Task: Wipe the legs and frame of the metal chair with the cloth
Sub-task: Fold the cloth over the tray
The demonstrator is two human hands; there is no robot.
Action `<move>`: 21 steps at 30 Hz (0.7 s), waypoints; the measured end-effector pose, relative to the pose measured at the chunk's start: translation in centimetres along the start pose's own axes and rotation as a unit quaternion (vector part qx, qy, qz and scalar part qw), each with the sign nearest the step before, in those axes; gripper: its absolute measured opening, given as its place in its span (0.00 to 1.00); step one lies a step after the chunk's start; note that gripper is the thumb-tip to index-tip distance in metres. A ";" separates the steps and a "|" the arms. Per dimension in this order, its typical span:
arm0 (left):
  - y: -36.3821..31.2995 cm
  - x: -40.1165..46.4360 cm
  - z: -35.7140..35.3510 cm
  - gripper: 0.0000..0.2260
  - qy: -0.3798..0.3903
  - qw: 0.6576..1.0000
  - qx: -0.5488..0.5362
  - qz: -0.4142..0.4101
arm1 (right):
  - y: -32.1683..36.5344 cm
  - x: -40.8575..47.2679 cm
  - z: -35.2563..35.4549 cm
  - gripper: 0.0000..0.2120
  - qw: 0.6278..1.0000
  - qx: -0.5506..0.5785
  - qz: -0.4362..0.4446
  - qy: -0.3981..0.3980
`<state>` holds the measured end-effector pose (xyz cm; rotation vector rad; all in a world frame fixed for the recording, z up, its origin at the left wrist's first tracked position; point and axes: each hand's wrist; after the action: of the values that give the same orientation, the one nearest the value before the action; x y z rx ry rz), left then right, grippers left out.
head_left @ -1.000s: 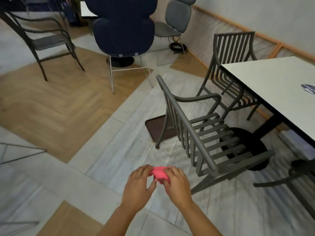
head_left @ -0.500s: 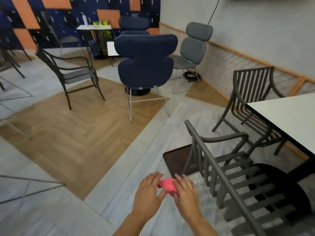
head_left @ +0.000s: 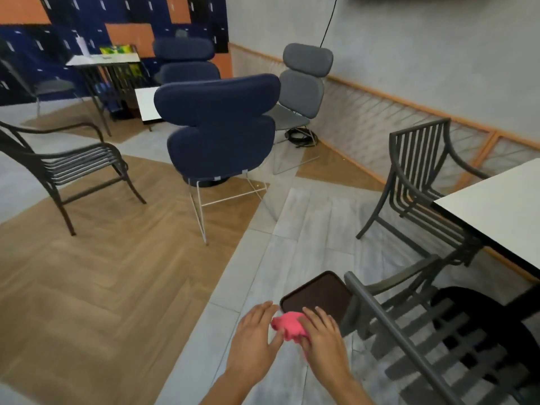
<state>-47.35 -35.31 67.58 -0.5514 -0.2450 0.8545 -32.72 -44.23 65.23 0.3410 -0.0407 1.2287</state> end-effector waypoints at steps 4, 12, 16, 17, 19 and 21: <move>2.4 6.4 0.9 0.23 0.053 0.997 -0.002 -0.064 | 1.1 4.8 -1.5 0.24 0.998 -0.018 -0.059 -0.025; 6.2 17.7 3.0 0.25 0.162 0.964 0.002 -0.210 | 4.4 12.1 -3.0 0.24 0.971 -0.049 -0.212 -0.097; 6.6 22.3 2.8 0.26 0.213 0.943 -0.020 -0.254 | 4.7 14.6 -4.2 0.19 0.953 -0.048 -0.277 -0.115; 6.5 23.3 2.5 0.25 0.224 0.938 -0.026 -0.262 | 4.6 15.1 -4.5 0.18 0.949 -0.044 -0.291 -0.117; 6.3 25.2 1.6 0.24 0.245 0.928 -0.040 -0.277 | 4.2 16.1 -4.9 0.19 0.941 -0.046 -0.314 -0.119; 5.9 27.0 0.3 0.23 0.256 0.918 -0.054 -0.297 | 3.6 16.9 -5.3 0.21 0.932 -0.044 -0.338 -0.121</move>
<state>-34.06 -11.31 64.26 -0.7329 0.0296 0.0882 -31.10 -26.24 64.67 0.3853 -0.1762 0.4940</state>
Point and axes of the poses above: each hand's wrist, its own x-axis towards the middle knuckle, its own z-axis out of the back of the hand, y = z × x, and after that the axes turned 1 degree about -x, right-handed
